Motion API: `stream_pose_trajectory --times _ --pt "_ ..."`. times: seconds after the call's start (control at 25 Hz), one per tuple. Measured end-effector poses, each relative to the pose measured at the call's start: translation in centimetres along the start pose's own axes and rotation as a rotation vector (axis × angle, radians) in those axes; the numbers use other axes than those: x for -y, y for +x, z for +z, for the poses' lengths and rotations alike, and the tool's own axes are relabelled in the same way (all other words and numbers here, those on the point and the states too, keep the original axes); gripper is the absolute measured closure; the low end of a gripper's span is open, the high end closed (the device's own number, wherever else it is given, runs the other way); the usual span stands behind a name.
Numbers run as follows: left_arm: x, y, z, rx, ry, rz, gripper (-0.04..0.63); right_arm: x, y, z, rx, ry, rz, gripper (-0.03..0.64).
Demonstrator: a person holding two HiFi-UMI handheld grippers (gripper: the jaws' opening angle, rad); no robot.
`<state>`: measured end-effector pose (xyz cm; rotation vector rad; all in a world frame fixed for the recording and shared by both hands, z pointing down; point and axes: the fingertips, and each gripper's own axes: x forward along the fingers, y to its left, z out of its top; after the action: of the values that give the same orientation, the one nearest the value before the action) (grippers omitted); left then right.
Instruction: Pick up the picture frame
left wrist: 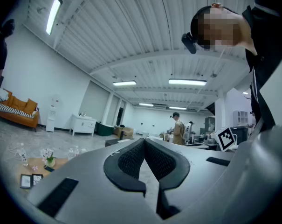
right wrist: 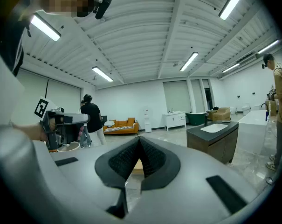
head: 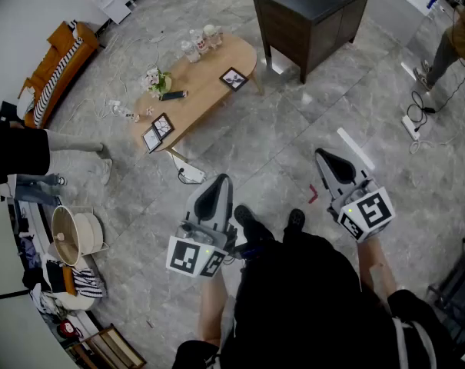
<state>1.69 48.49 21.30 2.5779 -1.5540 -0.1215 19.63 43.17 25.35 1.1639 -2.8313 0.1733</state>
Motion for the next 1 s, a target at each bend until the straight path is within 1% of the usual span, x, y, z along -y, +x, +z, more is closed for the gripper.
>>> stream_pose_trajectory --times 0.28,0.44,0.52,0.64,0.76,1.0 --pt "3.0 0.4 -0.6 -0.011 0.011 -0.030 0.581 -0.6 -2.5 0.2 0.017 0.005 0.008 0.604" --pt "4.3 0.5 -0.8 -0.011 0.007 -0.031 0.581 -0.2 -3.4 0.1 0.026 0.012 0.000 0.604" --pt "4.8 0.6 -0.9 -0.011 0.007 -0.029 0.581 -0.2 -3.7 -0.1 0.022 0.008 0.010 0.604" --pt "5.3 0.6 -1.2 -0.012 0.006 -0.022 0.581 -0.6 -4.1 -0.3 0.032 0.018 0.042 0.604" --pt "5.6 0.9 -1.3 -0.018 0.001 -0.027 0.581 -0.6 -4.3 -0.4 0.043 0.033 0.036 0.604" --pt "5.3 1.9 -1.4 -0.045 0.013 -0.037 0.581 -0.2 -3.5 -1.3 0.012 0.045 0.025 0.604"
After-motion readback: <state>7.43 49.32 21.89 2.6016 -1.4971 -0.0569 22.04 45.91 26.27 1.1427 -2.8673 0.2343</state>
